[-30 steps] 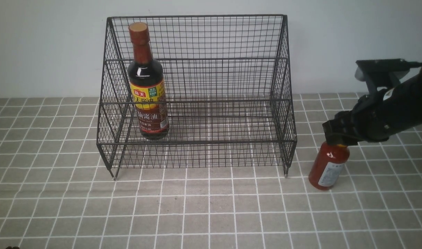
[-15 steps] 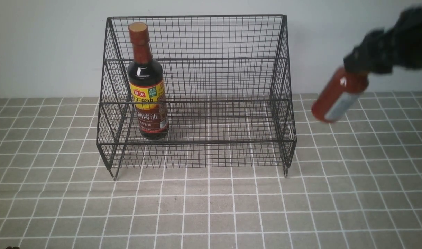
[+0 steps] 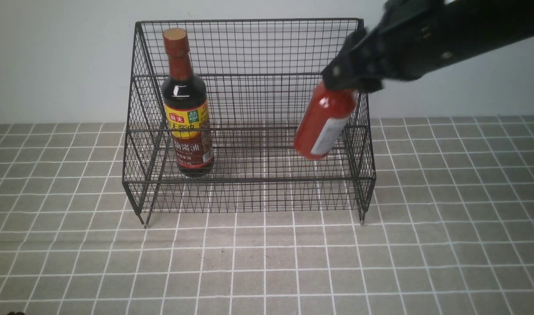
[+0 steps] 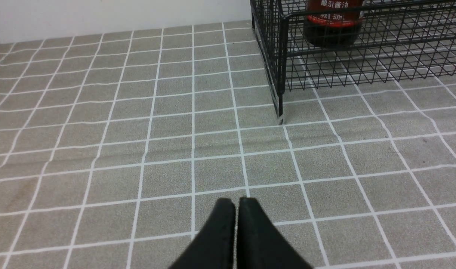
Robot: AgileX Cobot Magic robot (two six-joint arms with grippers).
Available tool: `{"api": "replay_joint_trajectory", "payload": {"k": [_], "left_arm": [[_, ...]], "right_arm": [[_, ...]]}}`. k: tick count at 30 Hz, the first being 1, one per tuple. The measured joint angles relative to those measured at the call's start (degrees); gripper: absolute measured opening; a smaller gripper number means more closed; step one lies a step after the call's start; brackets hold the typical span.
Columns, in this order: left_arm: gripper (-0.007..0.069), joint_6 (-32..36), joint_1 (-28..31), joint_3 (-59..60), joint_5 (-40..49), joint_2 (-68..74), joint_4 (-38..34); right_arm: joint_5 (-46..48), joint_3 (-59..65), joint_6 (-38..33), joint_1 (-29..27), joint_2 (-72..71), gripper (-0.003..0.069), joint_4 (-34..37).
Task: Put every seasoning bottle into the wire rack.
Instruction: Use the right arm to put the condiment bottle back on the shelf
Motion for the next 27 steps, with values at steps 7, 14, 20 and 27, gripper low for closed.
{"api": "replay_joint_trajectory", "payload": {"k": [7,14,20,27], "left_arm": [[-0.0007,0.0,0.0,0.0,0.0,0.0,0.0],[-0.0007,0.0,0.0,0.0,0.0,0.0,0.0],[-0.0007,0.0,0.0,0.0,0.0,0.0,0.0],[-0.0007,0.0,0.0,0.0,0.0,0.0,0.0]], "right_arm": [[-1.1,-0.1,1.8,0.0,5.9,0.0298,-4.4],[1.8,-0.1,8.8,0.0,9.6,0.0298,-12.5],[2.8,-0.1,11.5,0.0,12.1,0.0298,-15.5],[3.4,-0.4,12.6,0.0,11.7,0.0435,-15.5]]}}
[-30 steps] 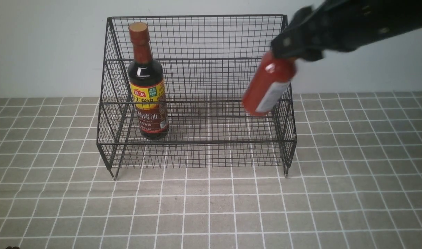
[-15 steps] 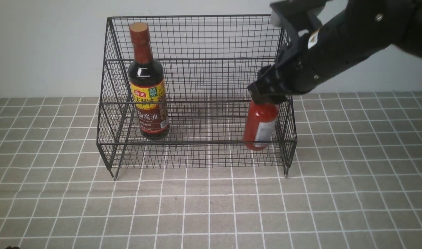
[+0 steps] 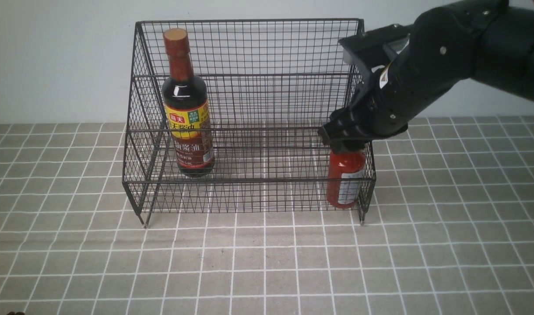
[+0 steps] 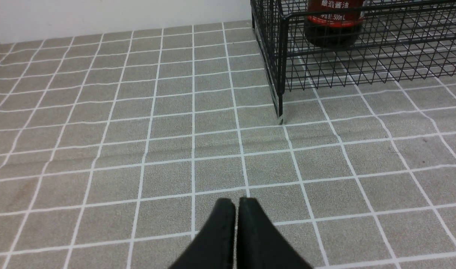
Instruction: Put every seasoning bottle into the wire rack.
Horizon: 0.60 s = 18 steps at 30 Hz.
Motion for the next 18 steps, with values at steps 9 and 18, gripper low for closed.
{"api": "replay_joint_trajectory", "payload": {"k": [9,18], "left_arm": [[-0.0007,0.0,0.0,0.0,0.0,0.0,0.0],[-0.0007,0.0,0.0,0.0,0.0,0.0,0.0]], "right_arm": [[6.8,0.0,0.5,0.0,-13.1,0.0544,-5.1],[13.7,0.0,6.4,0.0,-39.9,0.0365,-10.1]]}}
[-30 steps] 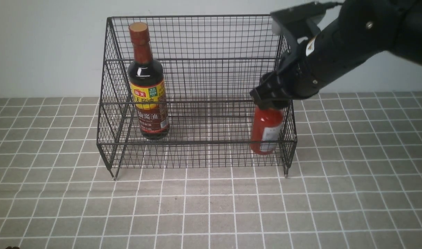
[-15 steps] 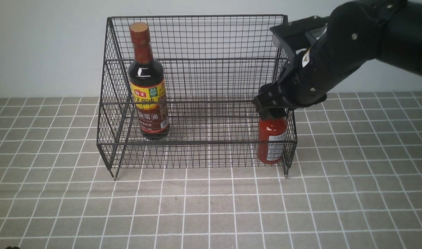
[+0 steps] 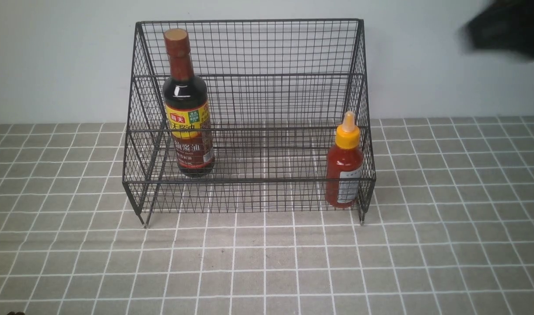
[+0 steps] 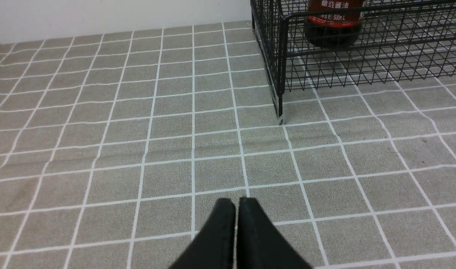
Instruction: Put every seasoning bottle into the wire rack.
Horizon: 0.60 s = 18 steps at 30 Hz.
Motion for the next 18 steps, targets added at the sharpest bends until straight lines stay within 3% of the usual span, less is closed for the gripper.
{"api": "replay_joint_trajectory", "payload": {"k": [5,9,14,18], "left_arm": [[-0.0007,0.1,0.0,0.0,0.0,0.0,0.0],[-0.0007,0.0,0.0,0.0,0.0,0.0,0.0],[-0.0007,0.1,0.0,0.0,0.0,0.0,0.0],[-0.0007,0.1,0.0,0.0,0.0,0.0,0.0]], "right_arm": [[-1.9,7.5,4.7,0.0,-19.5,0.0188,-1.1],[-13.6,22.7,6.5,0.0,-39.6,0.0035,-1.6],[-27.4,41.9,7.3,0.0,-58.8,-0.0010,-1.7],[-33.4,51.9,8.5,0.0,-63.6,-0.0012,-1.6]]}}
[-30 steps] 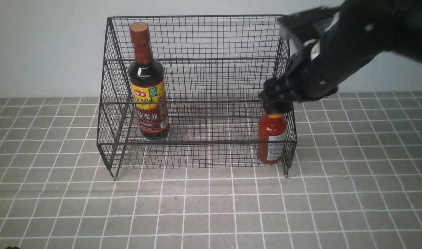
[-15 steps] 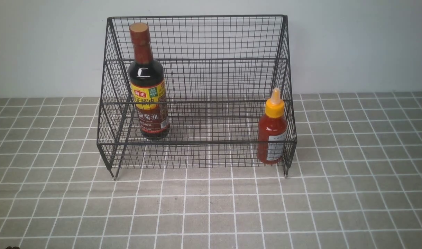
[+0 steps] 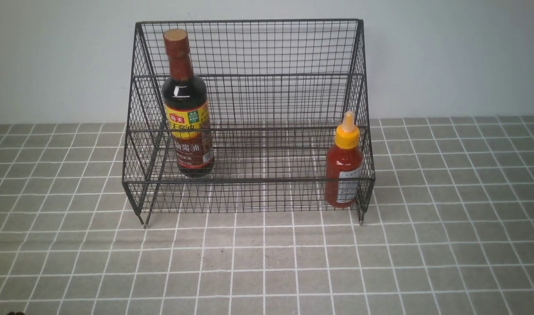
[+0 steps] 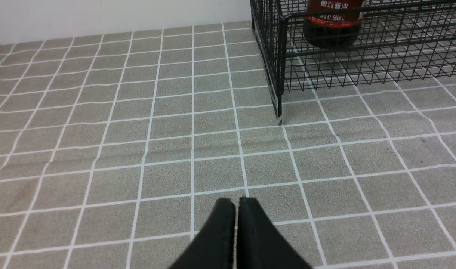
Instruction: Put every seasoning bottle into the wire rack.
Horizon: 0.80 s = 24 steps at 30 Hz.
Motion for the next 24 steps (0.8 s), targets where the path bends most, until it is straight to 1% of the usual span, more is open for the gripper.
{"api": "replay_joint_trajectory", "payload": {"k": [5,9,14,18,20,22,24], "left_arm": [[-0.0007,0.0,0.0,0.0,0.0,0.0,0.0],[-0.0007,0.1,0.1,0.0,0.0,0.0,0.0],[-0.0007,0.1,0.1,0.0,0.0,0.0,0.0],[-0.0007,0.1,0.1,0.0,0.0,0.0,0.0],[-0.0007,0.1,0.1,0.0,0.0,0.0,0.0],[-0.0007,0.1,0.1,0.0,0.0,0.0,0.0],[-0.0007,0.1,0.1,0.0,0.0,0.0,0.0]], "right_arm": [[-4.1,5.9,0.7,0.0,0.0,-0.0012,2.1],[-4.7,8.3,0.7,0.0,0.0,-0.0012,3.7],[-5.5,10.3,0.5,0.0,0.0,-0.0012,3.9],[-6.5,14.0,-3.4,-0.1,0.0,-0.0012,4.2],[-7.7,16.4,-5.2,-1.2,0.0,-0.0012,4.6],[-8.4,18.0,-5.7,-3.4,0.0,-0.0012,5.0],[-9.2,20.9,-6.2,-7.6,0.0,-0.0012,5.1]]}}
